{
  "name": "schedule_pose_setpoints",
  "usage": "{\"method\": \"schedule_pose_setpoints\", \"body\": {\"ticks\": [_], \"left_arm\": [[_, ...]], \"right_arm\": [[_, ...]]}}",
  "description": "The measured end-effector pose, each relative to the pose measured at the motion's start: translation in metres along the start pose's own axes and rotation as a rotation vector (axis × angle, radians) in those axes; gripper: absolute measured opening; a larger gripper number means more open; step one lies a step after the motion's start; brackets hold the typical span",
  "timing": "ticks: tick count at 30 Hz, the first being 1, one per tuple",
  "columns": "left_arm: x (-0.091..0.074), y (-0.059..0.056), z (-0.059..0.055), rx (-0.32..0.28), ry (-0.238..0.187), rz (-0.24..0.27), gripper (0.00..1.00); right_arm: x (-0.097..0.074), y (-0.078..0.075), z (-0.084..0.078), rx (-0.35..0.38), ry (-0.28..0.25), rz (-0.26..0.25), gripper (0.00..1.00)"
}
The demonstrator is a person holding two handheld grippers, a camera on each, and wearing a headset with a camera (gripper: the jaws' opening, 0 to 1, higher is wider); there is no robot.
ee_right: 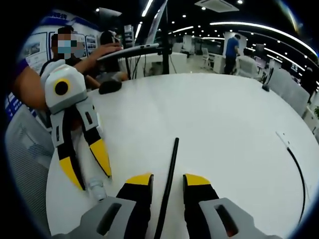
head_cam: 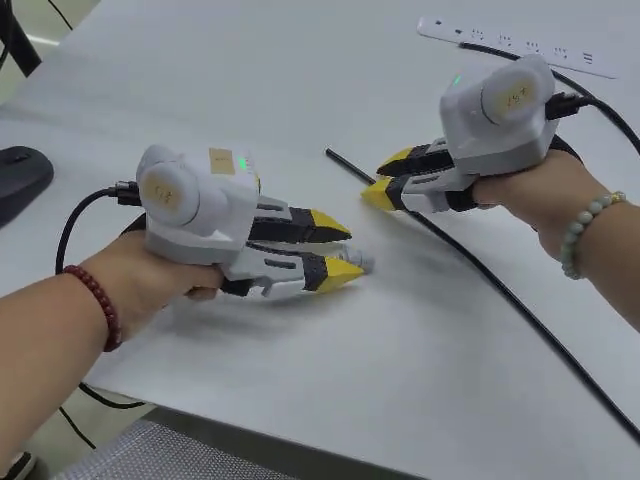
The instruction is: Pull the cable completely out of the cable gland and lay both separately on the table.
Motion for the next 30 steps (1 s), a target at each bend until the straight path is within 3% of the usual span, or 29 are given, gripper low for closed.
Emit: {"method": "schedule_pose_setpoints", "body": {"ticks": [6,11,16,24,30], "left_arm": [[-0.007,0.000,0.004,-0.003,0.010,0.038,0.40],[-0.015,-0.002,0.012,0.008,0.005,0.076,0.43],[-0.018,-0.007,0.024,0.034,0.007,0.108,0.50],[-0.017,-0.019,0.047,0.065,-0.012,0.147,0.57],[-0.019,-0.032,0.060,0.066,-0.022,0.195,0.65]], "right_arm": [[-0.017,-0.002,0.005,0.007,-0.047,-0.033,0.27],[-0.040,-0.004,0.007,-0.013,-0.087,-0.108,0.46],[-0.071,-0.002,0.004,0.003,-0.105,-0.167,0.59],[-0.122,0.006,-0.005,0.028,-0.125,-0.244,0.62],[-0.168,0.009,-0.020,0.051,-0.130,-0.339,0.66]]}}
Point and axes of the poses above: the centre of the closed fingertips' face, and the gripper's own axes: x roughly forward along the fingers, y roughly to its left, z roughly out of its top, the point moved 8 cm from there along -x, roughly backward along the fingers, and after that the axes turned 14 degrees about -z, right-handed, at the moved point
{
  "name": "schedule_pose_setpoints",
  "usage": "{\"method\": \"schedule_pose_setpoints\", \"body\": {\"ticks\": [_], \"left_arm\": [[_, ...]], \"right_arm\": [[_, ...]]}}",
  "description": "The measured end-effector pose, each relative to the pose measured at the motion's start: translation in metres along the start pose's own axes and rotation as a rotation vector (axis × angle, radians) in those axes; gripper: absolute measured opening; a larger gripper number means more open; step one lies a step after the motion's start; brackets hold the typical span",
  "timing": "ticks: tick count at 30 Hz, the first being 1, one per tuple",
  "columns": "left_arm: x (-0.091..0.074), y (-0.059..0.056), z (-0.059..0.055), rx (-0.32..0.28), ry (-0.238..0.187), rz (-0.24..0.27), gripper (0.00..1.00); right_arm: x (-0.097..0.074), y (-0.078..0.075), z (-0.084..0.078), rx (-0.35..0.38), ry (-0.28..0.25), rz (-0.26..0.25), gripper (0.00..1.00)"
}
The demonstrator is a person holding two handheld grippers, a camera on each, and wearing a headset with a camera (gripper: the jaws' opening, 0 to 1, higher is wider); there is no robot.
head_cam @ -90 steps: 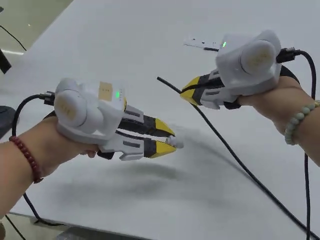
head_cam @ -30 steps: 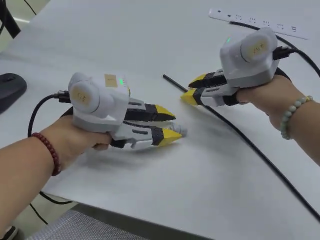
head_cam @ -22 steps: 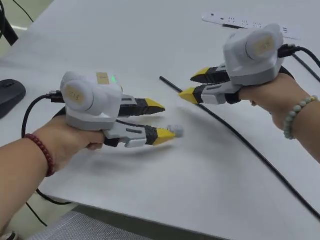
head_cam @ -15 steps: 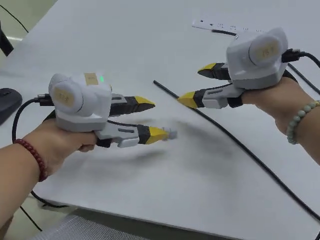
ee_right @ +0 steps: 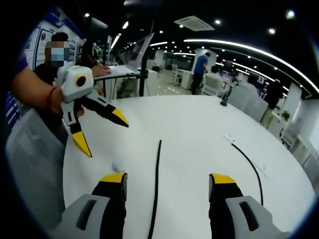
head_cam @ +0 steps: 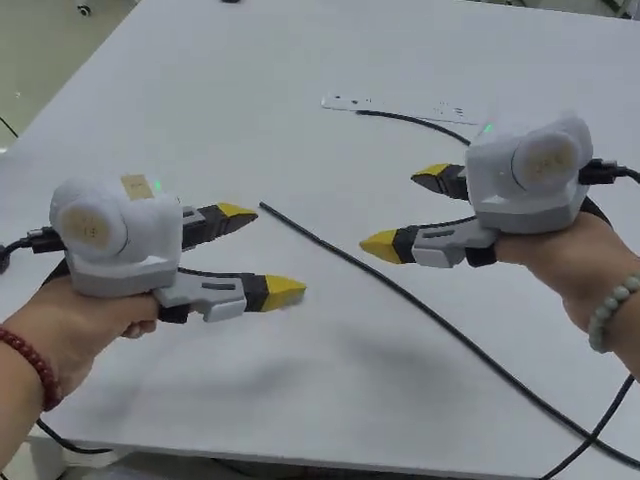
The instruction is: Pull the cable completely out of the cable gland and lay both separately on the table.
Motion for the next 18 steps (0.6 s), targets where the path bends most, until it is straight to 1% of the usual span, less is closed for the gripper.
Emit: {"method": "schedule_pose_setpoints", "body": {"ticks": [1,2,3,5,8,9,11,12,14,17,18], "left_arm": [[-0.002,-0.003,0.003,-0.005,-0.010,0.011,0.65],[-0.003,-0.004,0.005,-0.006,-0.014,0.020,0.65],[-0.004,-0.006,0.008,-0.003,-0.014,0.034,0.65],[-0.006,-0.010,0.012,0.003,-0.014,0.041,0.65],[-0.008,-0.016,0.022,0.018,-0.016,0.059,0.66],[-0.009,-0.017,0.024,0.020,-0.017,0.061,0.66],[-0.010,-0.023,0.031,0.028,-0.024,0.075,0.66],[-0.011,-0.025,0.033,0.031,-0.022,0.077,0.66],[-0.011,-0.031,0.037,0.045,-0.017,0.088,0.67],[-0.013,-0.037,0.039,0.034,-0.023,0.098,0.67],[-0.014,-0.039,0.038,0.030,-0.011,0.112,0.67]], "right_arm": [[-0.009,-0.002,-0.003,0.011,0.001,-0.017,0.67],[-0.015,-0.003,-0.005,0.020,0.001,-0.022,0.68],[-0.022,-0.005,-0.007,0.021,0.004,-0.033,0.68],[-0.034,-0.007,-0.010,0.021,0.002,-0.050,0.68],[-0.051,-0.010,-0.016,0.034,0.005,-0.073,0.69],[-0.053,-0.010,-0.017,0.036,0.005,-0.077,0.69],[-0.063,-0.010,-0.022,0.050,0.004,-0.094,0.69],[-0.069,-0.008,-0.025,0.071,0.004,-0.096,0.69],[-0.075,-0.008,-0.032,0.082,0.008,-0.105,0.69],[-0.084,-0.003,-0.040,0.097,0.015,-0.110,0.68],[-0.086,-0.001,-0.042,0.105,0.018,-0.104,0.68]]}}
Point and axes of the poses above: the centre of the closed fingertips' face, and the gripper's own axes: x roughly forward along the fingers, y roughly to its left, z roughly out of its top, the point moved 8 cm from there along -x, roughly backward along the fingers, and after that the axes turned 14 degrees about -z, right-handed, at the moved point
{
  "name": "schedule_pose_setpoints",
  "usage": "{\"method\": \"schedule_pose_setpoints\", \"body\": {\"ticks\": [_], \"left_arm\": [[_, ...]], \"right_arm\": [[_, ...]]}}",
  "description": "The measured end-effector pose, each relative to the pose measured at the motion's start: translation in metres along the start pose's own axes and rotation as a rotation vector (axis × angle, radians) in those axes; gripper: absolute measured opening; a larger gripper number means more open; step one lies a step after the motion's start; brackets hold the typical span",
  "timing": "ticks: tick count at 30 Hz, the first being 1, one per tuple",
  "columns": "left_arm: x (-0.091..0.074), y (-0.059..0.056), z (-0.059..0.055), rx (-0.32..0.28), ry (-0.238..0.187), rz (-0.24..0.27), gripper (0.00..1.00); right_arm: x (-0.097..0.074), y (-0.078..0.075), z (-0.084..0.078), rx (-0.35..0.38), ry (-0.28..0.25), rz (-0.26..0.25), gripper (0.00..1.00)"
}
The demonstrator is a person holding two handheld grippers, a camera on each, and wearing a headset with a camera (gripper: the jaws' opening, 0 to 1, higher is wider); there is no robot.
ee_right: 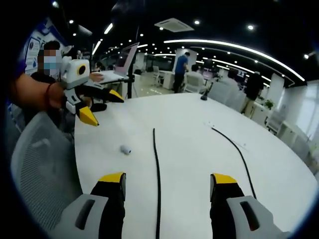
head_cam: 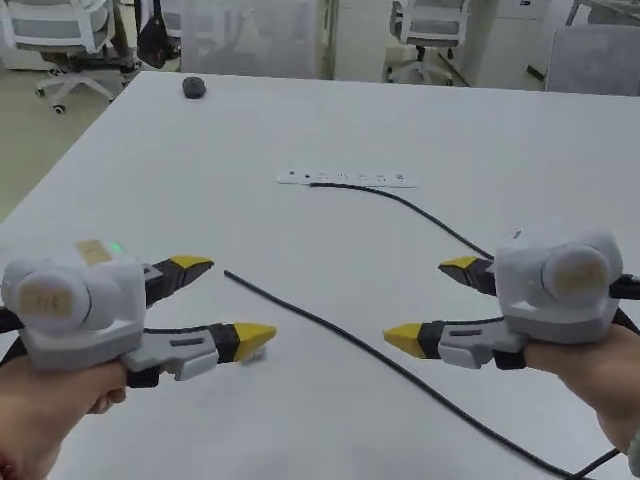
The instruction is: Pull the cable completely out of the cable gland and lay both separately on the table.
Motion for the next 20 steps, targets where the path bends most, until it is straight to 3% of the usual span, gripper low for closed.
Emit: {"method": "schedule_pose_setpoints", "body": {"ticks": [8,16,20], "left_arm": [[-0.003,-0.015,-0.005,-0.023,0.015,0.020,0.67],[-0.003,-0.024,-0.002,-0.031,0.034,0.055,0.67],[-0.004,-0.023,-0.004,-0.037,0.043,0.063,0.68]], "right_arm": [[-0.017,0.008,-0.015,0.030,0.003,-0.019,0.69],[-0.017,0.010,-0.018,0.044,0.008,-0.026,0.69],[-0.017,0.011,-0.022,0.049,0.016,-0.027,0.68]]}}
Point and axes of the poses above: the centre of the closed fingertips' face, and the gripper's own axes: x roughly forward along the fingers, y roughly to its left, z roughly out of its top, the point moved 8 cm from there along -x, roughly backward along the fingers, and after that the axes turned 14 degrees about -z, right-handed, at the moved point
